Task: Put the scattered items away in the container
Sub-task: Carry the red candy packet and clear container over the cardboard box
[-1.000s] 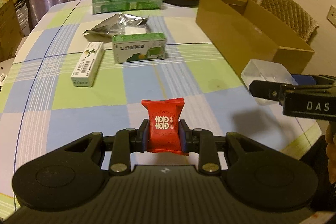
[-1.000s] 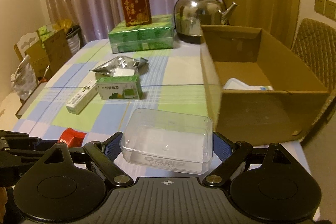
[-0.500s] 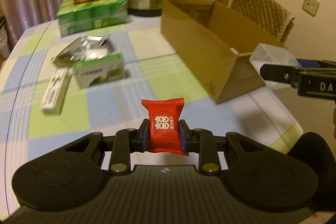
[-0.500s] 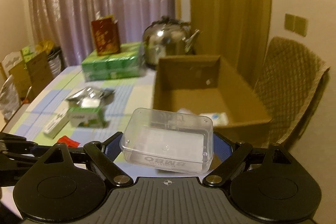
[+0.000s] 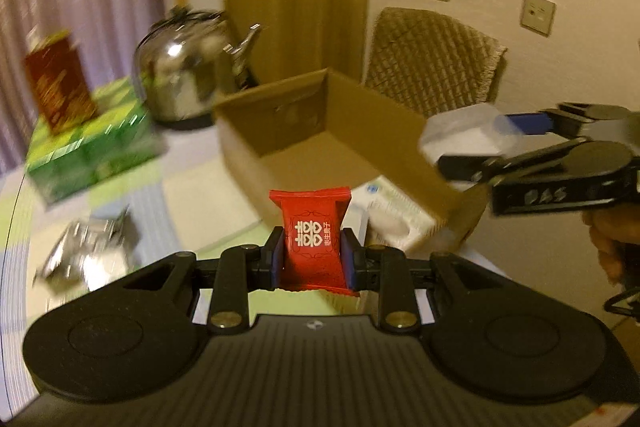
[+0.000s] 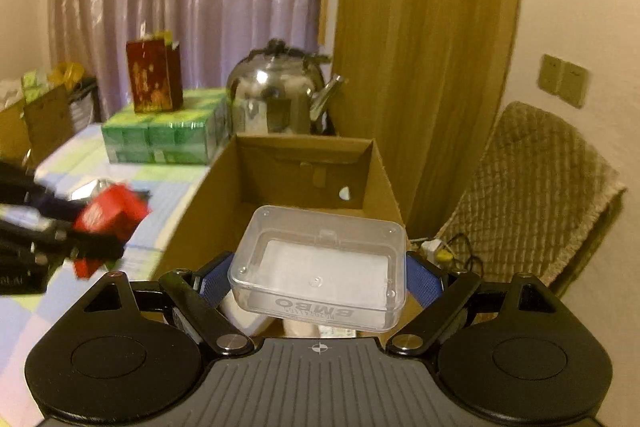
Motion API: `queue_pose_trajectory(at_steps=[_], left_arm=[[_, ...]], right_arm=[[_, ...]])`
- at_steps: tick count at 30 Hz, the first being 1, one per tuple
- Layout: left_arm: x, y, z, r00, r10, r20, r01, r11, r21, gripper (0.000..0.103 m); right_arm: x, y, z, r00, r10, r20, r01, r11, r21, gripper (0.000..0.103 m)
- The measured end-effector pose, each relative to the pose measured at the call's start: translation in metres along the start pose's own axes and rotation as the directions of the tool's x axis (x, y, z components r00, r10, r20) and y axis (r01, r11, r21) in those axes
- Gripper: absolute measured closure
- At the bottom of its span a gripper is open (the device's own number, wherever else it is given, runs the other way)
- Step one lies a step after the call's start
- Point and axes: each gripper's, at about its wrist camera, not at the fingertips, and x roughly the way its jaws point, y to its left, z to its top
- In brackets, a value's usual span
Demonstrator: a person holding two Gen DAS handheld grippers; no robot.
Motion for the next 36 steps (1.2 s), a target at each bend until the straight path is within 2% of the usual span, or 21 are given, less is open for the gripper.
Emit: queue_pose_trajectory(at_steps=[6,13,15,21,25,29,32,36], left_arm=[[0.046,-0.018,0.035,0.998,-0.051,-0.027,0.055,0.981,0.188,0.079],[0.088,-0.017,0.043,0.985,-0.123,-0.122,0.155,0.941,0.301,0.079],[0.096,-0.017,0.042,0.977,-0.147,-0.156,0.193,0.92,0.341,0.079],[0.112,-0.02,0.041,0.952,-0.185,-0.244,0.284,0.831,0.478,0.079],[0.122,-0.024,0.045,0.94,-0.183,-0.287,0.312,0.8,0.513,0.079],[0.134,-0.029,0.043,0.931,-0.164,-0.327,0.324,0.785,0.529,0.079],[0.14,-0.029,0.042,0.921,-0.164,-0.354,0.34,0.784,0.52,0.079],[0.149,-0.029,0.037,0.908,-0.151,-0.39,0.351,0.783,0.514,0.079]], right_arm=[[0.031,-0.015,0.003,0.997,0.057,-0.058,-0.063,0.992,-0.108,0.017],[0.058,-0.021,0.0,0.979,0.129,-0.157,-0.161,0.963,-0.216,0.017],[0.063,-0.022,0.001,0.972,0.148,-0.183,-0.193,0.948,-0.254,0.017],[0.081,-0.021,0.008,0.95,0.162,-0.267,-0.253,0.9,-0.354,0.017],[0.096,-0.017,0.007,0.938,0.143,-0.315,-0.271,0.869,-0.415,0.017],[0.106,-0.014,0.006,0.924,0.144,-0.355,-0.297,0.854,-0.427,0.017],[0.114,-0.013,0.005,0.907,0.152,-0.392,-0.323,0.849,-0.418,0.017],[0.122,-0.014,0.004,0.896,0.151,-0.418,-0.334,0.85,-0.407,0.017]])
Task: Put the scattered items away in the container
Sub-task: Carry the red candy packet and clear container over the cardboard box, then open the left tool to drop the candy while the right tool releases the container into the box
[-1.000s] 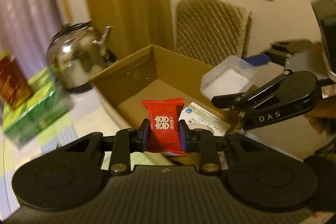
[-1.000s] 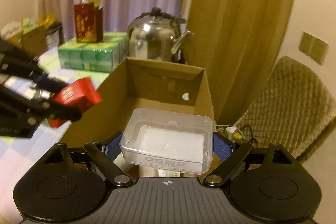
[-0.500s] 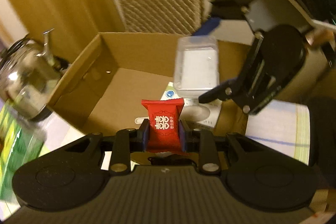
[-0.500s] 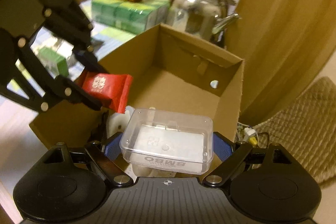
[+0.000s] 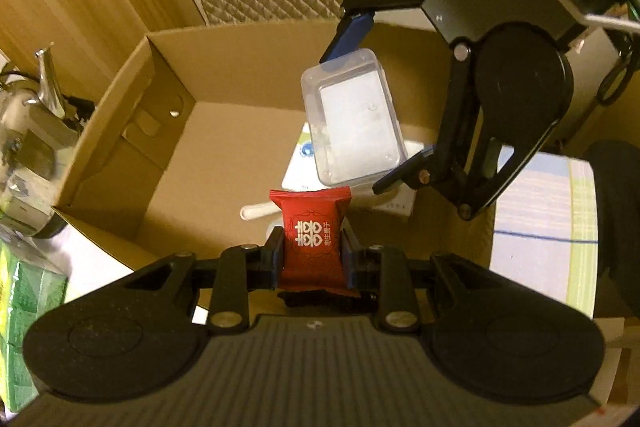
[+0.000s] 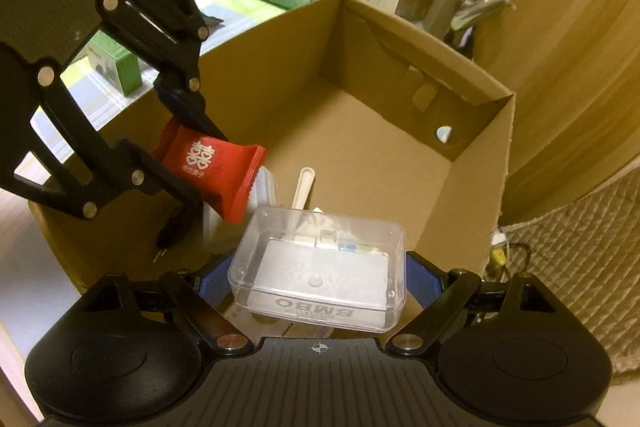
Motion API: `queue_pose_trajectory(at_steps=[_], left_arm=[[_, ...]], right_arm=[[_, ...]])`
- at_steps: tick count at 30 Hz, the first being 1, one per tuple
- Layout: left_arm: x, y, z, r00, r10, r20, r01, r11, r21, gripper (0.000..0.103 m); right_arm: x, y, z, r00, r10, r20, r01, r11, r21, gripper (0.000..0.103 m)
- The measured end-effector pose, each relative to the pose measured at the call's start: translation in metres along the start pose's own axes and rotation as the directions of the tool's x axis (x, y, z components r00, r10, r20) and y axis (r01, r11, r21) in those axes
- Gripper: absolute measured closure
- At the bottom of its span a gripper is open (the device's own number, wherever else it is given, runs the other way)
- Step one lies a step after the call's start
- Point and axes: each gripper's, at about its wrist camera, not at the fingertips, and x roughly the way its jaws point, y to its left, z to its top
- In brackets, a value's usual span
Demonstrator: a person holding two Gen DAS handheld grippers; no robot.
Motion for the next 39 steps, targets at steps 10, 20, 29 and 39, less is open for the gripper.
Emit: queue_pose_trajectory(at_steps=[10,20,29,39], left_arm=[[0.012,0.003,-0.001,1.0,-0.013,-0.011,0.013,1.0,-0.026,0.077],[-0.006,0.008,0.0,0.999,0.023,0.032,-0.021,0.999,-0.042,0.077],[-0.028,0.011,-0.002,0.995,0.058,0.075,-0.053,0.996,-0.07,0.077],[-0.044,0.01,-0.014,0.992,0.082,0.094,-0.072,0.992,-0.105,0.077]], right_arm=[[0.002,0.001,0.0,1.0,0.0,-0.011,0.0,1.0,0.013,0.017],[0.002,0.004,0.004,1.0,0.005,-0.014,-0.005,1.0,0.023,0.017],[0.007,0.008,0.009,0.999,0.024,-0.031,-0.023,0.999,0.046,0.017],[0.003,0.011,0.009,0.999,0.002,-0.033,0.001,0.997,0.079,0.008]])
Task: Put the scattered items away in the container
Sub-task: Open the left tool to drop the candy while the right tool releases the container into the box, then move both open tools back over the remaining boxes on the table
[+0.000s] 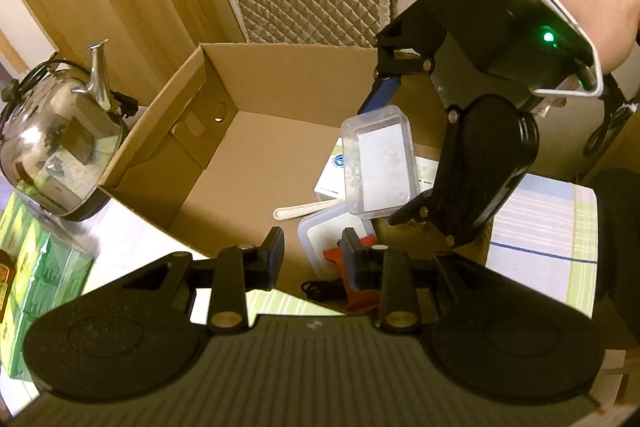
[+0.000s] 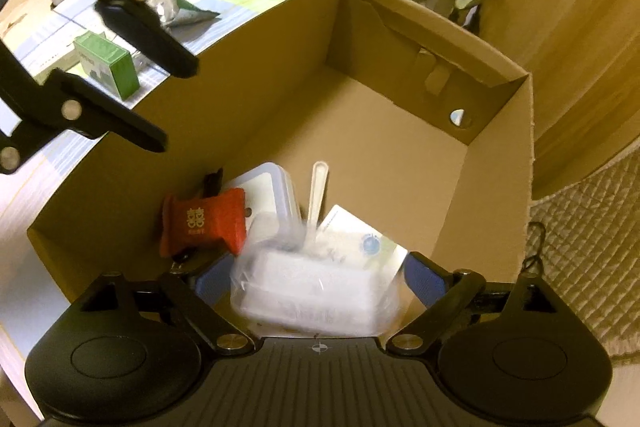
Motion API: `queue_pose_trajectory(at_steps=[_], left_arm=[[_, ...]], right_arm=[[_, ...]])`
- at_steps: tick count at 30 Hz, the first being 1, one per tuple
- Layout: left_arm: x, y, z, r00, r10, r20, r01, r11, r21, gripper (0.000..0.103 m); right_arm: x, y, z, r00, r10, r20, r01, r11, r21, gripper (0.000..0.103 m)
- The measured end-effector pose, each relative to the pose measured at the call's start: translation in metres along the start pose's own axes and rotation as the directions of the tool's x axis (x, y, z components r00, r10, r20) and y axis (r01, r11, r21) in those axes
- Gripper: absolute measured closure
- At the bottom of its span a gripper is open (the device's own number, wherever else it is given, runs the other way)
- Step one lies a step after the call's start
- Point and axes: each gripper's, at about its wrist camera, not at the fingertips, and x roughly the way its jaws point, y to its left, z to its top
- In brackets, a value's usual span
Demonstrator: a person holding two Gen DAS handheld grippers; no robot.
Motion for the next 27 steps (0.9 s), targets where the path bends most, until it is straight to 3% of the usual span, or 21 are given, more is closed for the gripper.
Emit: queue_pose_trajectory(at_steps=[9,16,22,27], left_arm=[[-0.033,0.006,-0.015,0.999,0.043,0.029,-0.041,0.997,-0.066,0.077],[-0.078,0.006,-0.04,0.992,0.11,0.059,-0.099,0.98,-0.17,0.076],[-0.12,-0.006,-0.079,0.983,0.166,0.08,-0.137,0.949,-0.285,0.07],[-0.147,-0.015,-0.12,0.976,0.205,0.075,-0.157,0.897,-0.414,0.061]], right_arm=[[-0.039,0.004,0.009,0.996,-0.05,0.072,0.046,0.998,0.046,0.007],[-0.089,0.024,0.013,0.98,-0.083,0.183,0.052,0.985,0.163,0.004],[-0.128,0.073,0.011,0.954,-0.051,0.295,0.0,0.985,0.171,0.002],[-0.143,0.119,0.009,0.94,-0.002,0.342,-0.055,0.986,0.155,0.002]])
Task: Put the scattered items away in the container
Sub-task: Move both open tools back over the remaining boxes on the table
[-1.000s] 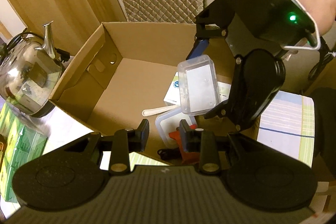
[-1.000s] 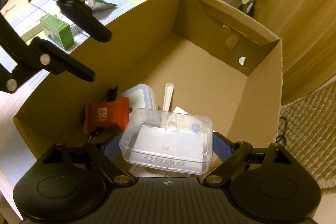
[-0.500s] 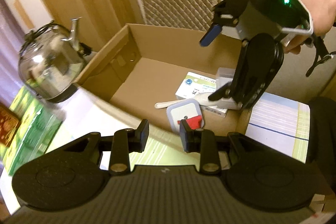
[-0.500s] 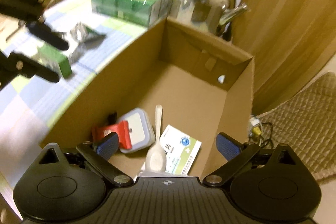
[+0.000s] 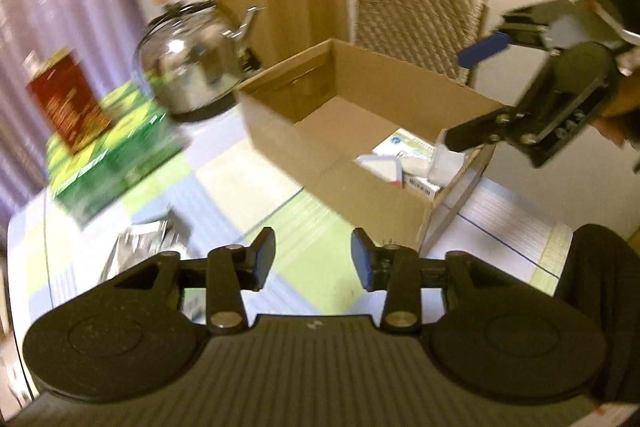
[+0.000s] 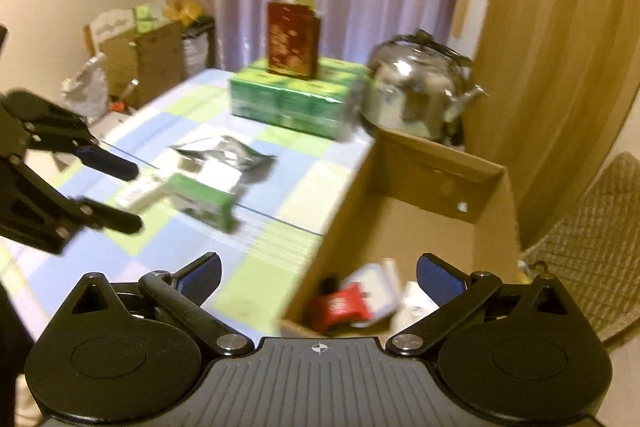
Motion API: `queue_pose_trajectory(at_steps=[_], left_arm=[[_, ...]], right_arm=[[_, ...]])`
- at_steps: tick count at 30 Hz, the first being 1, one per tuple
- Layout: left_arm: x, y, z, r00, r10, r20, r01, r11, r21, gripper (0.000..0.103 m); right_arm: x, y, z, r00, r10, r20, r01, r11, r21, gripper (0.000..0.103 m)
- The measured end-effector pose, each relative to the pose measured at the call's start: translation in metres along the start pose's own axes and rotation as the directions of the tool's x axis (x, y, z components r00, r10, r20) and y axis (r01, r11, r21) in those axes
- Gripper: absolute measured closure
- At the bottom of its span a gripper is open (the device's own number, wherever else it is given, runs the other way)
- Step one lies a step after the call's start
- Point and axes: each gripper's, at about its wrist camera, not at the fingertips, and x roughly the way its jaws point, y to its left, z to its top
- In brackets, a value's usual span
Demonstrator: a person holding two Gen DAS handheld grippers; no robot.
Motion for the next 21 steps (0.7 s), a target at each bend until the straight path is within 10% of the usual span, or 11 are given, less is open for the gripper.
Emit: queue_pose_trajectory(at_steps=[15,21], left_arm=[[-0.08,0.038,-0.1,0.987,0.159,0.027,-0.142,0.936,-0.322,0.004],[-0.093,0.045,-0.139,0.972,0.232,-0.038,-0.227,0.889,-0.397,0.001]], right_arm=[[0.028,0.106,-0.022,0.992,0.086,-0.093,-0.086,0.996,0.001,0.002],[0.04,0.122,-0.03,0.986,0.1,-0.132,-0.1,0.995,0.002,0.002]])
